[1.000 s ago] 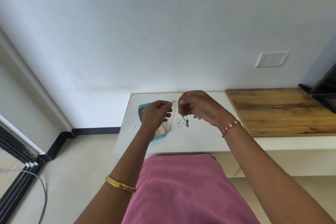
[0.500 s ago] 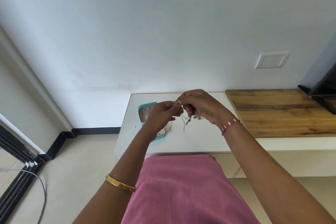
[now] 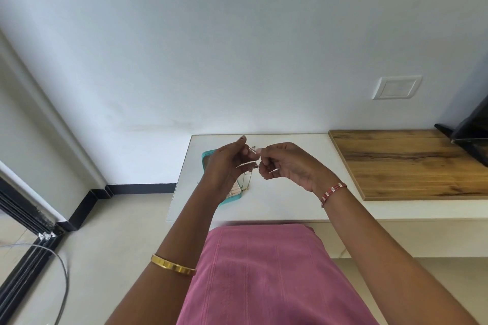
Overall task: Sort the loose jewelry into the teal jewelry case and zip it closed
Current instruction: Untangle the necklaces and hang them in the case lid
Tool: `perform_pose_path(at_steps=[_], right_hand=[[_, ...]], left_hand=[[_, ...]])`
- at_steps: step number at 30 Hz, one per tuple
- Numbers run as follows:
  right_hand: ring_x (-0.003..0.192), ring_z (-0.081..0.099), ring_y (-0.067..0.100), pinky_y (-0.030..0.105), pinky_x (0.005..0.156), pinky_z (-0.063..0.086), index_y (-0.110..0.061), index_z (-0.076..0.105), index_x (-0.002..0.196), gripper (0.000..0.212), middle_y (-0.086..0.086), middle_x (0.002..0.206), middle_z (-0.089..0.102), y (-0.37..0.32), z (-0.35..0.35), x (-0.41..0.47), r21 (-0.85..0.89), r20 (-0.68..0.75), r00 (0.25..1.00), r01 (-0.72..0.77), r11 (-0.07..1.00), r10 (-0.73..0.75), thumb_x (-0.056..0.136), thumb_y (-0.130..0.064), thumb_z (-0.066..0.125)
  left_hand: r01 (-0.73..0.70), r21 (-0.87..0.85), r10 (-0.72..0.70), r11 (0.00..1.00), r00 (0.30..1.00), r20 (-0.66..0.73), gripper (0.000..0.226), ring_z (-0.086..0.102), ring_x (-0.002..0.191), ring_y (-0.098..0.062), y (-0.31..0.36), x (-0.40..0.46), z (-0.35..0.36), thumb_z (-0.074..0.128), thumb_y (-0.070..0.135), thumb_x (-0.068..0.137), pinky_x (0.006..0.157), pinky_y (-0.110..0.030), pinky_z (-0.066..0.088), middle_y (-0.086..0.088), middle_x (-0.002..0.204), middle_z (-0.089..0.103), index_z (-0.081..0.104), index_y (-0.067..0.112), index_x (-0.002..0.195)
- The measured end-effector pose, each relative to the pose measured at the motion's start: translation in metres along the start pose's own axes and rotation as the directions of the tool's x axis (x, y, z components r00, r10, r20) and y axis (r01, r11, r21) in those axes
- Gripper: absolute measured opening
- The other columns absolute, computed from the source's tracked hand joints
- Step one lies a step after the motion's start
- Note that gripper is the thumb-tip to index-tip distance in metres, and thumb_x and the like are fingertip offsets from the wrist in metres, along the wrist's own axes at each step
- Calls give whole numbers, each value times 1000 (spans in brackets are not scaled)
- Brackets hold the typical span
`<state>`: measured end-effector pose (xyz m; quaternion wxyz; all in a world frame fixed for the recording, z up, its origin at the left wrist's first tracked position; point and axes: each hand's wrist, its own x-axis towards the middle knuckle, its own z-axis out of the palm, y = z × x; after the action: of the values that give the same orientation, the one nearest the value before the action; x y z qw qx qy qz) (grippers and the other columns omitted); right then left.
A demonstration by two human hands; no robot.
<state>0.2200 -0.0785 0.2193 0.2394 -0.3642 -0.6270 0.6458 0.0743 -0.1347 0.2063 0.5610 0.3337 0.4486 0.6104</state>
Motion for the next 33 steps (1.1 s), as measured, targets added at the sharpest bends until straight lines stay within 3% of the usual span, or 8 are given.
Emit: perform_pose_path(at_steps=[2,7,14,18,20,23,26,33], right_hand=[[63,57,18,39,81,46,-16,51,53,38,24,80,63,2,3,0,-5,10,1000,11,1000,-11,90,-24,58],[50,50,14,37,80,48,-13,51,51,39,0,43,45,6,0,-1,114,-79,995,62,992,-53,88,-18,60],[43,45,12,33,79,54,-4,63,80,16,-7,36,41,1,0,-6,184,-8,990,139,973,-140,90,-3,51],[49,49,18,34,74,57,-7,61,58,35,2,46,51,4,-5,-1,484,-24,991,130,865,-135,88,0,44],[47,49,18,33,71,57,-9,61,52,41,2,48,51,6,-4,1,543,-40,992,121,831,-118,87,-1,42],[39,43,14,27,55,52,-7,61,56,37,2,43,44,8,-1,3,528,-66,994,106,843,-83,88,-4,44],[35,34,12,21,42,38,-3,59,64,27,2,42,44,10,-1,7,483,-96,993,112,868,-74,88,-3,47],[31,30,11,19,41,34,-5,63,65,24,4,41,45,18,3,20,283,-93,992,107,953,-84,86,1,54]], left_hand=[[22,-89,-22,996,1000,4,36,59,64,-21,-2,0,1,47,25,94,73,-33,46,-3,55,52,48,11,61],[25,-258,-54,966,993,-106,37,47,40,-13,-3,3,-5,47,22,93,61,-31,39,2,41,38,45,13,58],[69,-30,-70,997,997,-42,28,32,39,-10,-10,4,-9,49,26,92,56,-28,30,4,43,31,56,11,70],[52,157,-54,986,999,9,28,31,42,-9,-12,1,-15,47,22,93,54,-24,30,4,45,34,58,10,71],[43,213,-50,976,998,27,29,34,45,-9,-13,0,-18,48,21,93,56,-24,32,3,47,36,62,10,71],[37,210,-49,977,997,52,32,36,48,-11,-14,-1,-19,47,18,94,58,-25,34,2,49,37,64,11,68],[52,64,-55,997,998,42,28,41,51,-14,-15,1,-19,46,16,94,61,-27,38,3,51,44,54,11,68],[24,-147,-35,989,997,-70,26,52,45,-12,-24,10,-25,43,15,96,66,-30,57,0,50,48,53,8,73]])
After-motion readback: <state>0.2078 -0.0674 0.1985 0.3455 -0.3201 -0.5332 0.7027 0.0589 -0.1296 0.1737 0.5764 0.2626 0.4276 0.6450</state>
